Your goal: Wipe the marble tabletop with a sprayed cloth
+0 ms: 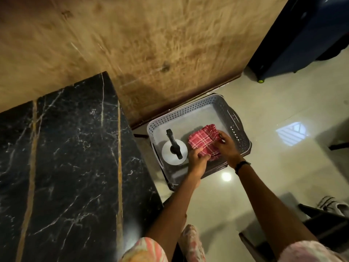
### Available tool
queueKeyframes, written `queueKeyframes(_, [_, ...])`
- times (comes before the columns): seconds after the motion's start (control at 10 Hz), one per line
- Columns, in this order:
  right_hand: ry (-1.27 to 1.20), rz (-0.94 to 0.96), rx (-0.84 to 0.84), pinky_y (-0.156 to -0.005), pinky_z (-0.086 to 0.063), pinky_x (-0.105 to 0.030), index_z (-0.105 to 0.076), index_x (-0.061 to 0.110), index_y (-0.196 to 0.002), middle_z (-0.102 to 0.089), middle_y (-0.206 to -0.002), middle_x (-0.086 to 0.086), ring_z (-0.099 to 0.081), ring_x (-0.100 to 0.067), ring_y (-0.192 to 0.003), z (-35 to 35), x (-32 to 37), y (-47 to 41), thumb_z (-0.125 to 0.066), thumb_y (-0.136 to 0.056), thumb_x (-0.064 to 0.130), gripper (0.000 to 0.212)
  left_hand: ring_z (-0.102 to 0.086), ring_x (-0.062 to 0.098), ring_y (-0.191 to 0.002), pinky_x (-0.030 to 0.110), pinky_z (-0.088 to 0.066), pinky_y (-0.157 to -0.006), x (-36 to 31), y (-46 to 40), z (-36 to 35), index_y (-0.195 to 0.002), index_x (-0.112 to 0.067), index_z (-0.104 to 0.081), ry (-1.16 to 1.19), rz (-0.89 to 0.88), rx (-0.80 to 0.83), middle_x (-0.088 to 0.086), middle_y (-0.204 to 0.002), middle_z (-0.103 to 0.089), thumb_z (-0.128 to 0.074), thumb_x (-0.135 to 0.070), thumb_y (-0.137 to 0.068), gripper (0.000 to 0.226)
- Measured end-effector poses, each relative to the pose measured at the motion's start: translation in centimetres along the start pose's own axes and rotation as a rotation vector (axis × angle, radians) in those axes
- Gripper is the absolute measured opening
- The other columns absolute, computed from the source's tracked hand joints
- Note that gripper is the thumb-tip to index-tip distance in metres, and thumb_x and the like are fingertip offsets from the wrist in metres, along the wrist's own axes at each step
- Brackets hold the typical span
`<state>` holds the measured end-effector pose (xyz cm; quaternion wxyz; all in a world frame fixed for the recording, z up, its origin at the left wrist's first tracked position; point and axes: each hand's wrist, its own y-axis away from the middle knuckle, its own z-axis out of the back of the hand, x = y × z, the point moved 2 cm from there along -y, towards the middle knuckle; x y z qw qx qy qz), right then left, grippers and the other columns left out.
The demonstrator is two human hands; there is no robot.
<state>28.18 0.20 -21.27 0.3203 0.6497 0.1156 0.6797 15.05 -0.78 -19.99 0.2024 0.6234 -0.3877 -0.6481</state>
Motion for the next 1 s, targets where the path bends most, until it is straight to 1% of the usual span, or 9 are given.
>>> queueKeyframes(0.1, [0.097, -0.002, -0.027, -0.099, -0.047, -0.052, -0.046, 0.010, -0.137, -0.052, -0.137, -0.015, -0.050, -0.031, -0.123, -0.3, -1.4, -2.2, -0.049, -0.096, 0.002, 0.042, -0.046, 0.015, -0.109, 0.026, -0.039, -0.090, 0.4, -2.5, 0.0, -0.131, -0.017, -0.045, -0.070, -0.023, -0.033, 0.007, -0.135, -0.047, -0.055, -0.014, -0.090, 0.043])
queueKeyframes(0.3, [0.341, 0.041, -0.078, -0.108, -0.039, -0.051, -0.041, 0.011, -0.142, -0.049, -0.141, -0.016, -0.046, -0.032, -0.129, -0.5, -2.6, -3.4, -0.048, -0.095, 0.000, 0.048, -0.045, 0.015, -0.111, 0.025, -0.038, -0.089, 1.7, -4.2, 0.2, -0.134, -0.018, -0.041, -0.157, -0.024, -0.026, 0.008, -0.136, -0.044, -0.057, -0.013, -0.088, 0.048])
queueKeyframes(0.4, [0.520, 0.102, -0.139, -0.106, -0.041, -0.049, -0.039, 0.005, -0.142, -0.048, -0.140, -0.022, -0.048, -0.035, -0.127, -0.5, -2.4, -3.2, -0.049, -0.093, -0.004, 0.051, -0.040, 0.017, -0.119, 0.028, -0.035, -0.096, 1.4, -3.6, 0.1, -0.143, -0.022, -0.025, -0.194, -0.047, 0.030, 0.009, -0.144, -0.033, -0.055, -0.013, -0.089, 0.063])
queueKeyframes(0.5, [0.561, 0.132, -0.195, -0.106, -0.039, -0.054, -0.034, 0.002, -0.144, -0.040, -0.144, -0.026, -0.042, -0.037, -0.131, -0.8, -1.7, -1.8, -0.051, -0.093, -0.003, 0.054, -0.035, 0.026, -0.134, 0.039, -0.032, -0.109, 1.0, -2.3, -0.1, -0.147, -0.022, -0.013, -0.229, -0.044, 0.079, 0.010, -0.151, -0.025, -0.055, -0.016, -0.091, 0.071])
queueKeyframes(0.6, [0.517, 0.240, -0.233, -0.104, -0.042, -0.051, -0.034, 0.000, -0.143, -0.043, -0.141, -0.026, -0.047, -0.036, -0.127, -1.6, -0.2, 1.2, -0.056, -0.093, 0.002, 0.055, -0.045, 0.023, -0.126, 0.028, -0.043, -0.098, 0.1, 0.1, 0.2, -0.142, -0.018, -0.029, -0.248, -0.102, 0.147, 0.011, -0.142, -0.043, -0.054, -0.012, -0.091, 0.056])
queueKeyframes(0.7, [0.422, 0.339, -0.281, -0.096, -0.049, -0.042, -0.037, 0.000, -0.140, -0.052, -0.133, -0.023, -0.056, -0.034, -0.116, -3.0, 1.7, 5.6, -0.054, -0.093, -0.001, 0.051, -0.050, 0.017, -0.115, 0.020, -0.044, -0.086, -0.6, 3.7, 1.6, -0.131, -0.014, -0.044, -0.204, -0.196, 0.232, 0.008, -0.130, -0.053, -0.051, -0.006, -0.091, 0.041])
queueKeyframes(0.8, [0.363, 0.395, -0.346, -0.094, -0.050, -0.040, -0.038, 0.003, -0.140, -0.055, -0.130, -0.020, -0.057, -0.031, -0.114, -5.4, 3.1, 10.6, -0.053, -0.093, -0.001, 0.049, -0.056, 0.011, -0.108, 0.018, -0.044, -0.084, -1.0, 8.1, 4.9, -0.116, -0.017, -0.056, -0.246, -0.307, 0.173, 0.000, -0.118, -0.060, -0.051, -0.014, -0.092, 0.025])
queueKeyframes(0.9, [0.313, 0.443, -0.329, -0.090, -0.051, -0.035, -0.037, 0.009, -0.140, -0.058, -0.125, -0.011, -0.059, -0.027, -0.111, -9.1, 4.3, 15.9, -0.054, -0.094, 0.003, 0.049, -0.061, 0.002, -0.098, 0.010, -0.047, -0.077, -1.2, 12.4, 9.9, -0.101, -0.018, -0.064, -0.205, -0.376, 0.114, -0.008, -0.105, -0.066, -0.049, -0.016, -0.093, 0.017])
queueKeyframes(1.0, [0.265, 0.512, -0.243, -0.080, -0.049, -0.014, -0.038, 0.016, -0.139, -0.062, -0.114, -0.001, -0.064, -0.018, -0.100, -13.3, 4.8, 20.6, -0.052, -0.095, 0.004, 0.048, -0.064, 0.003, -0.088, 0.007, -0.048, -0.071, 0.0, 16.8, 15.6, -0.096, -0.013, -0.067, -0.156, -0.416, 0.029, -0.001, -0.102, -0.070, -0.047, -0.015, -0.095, 0.020])
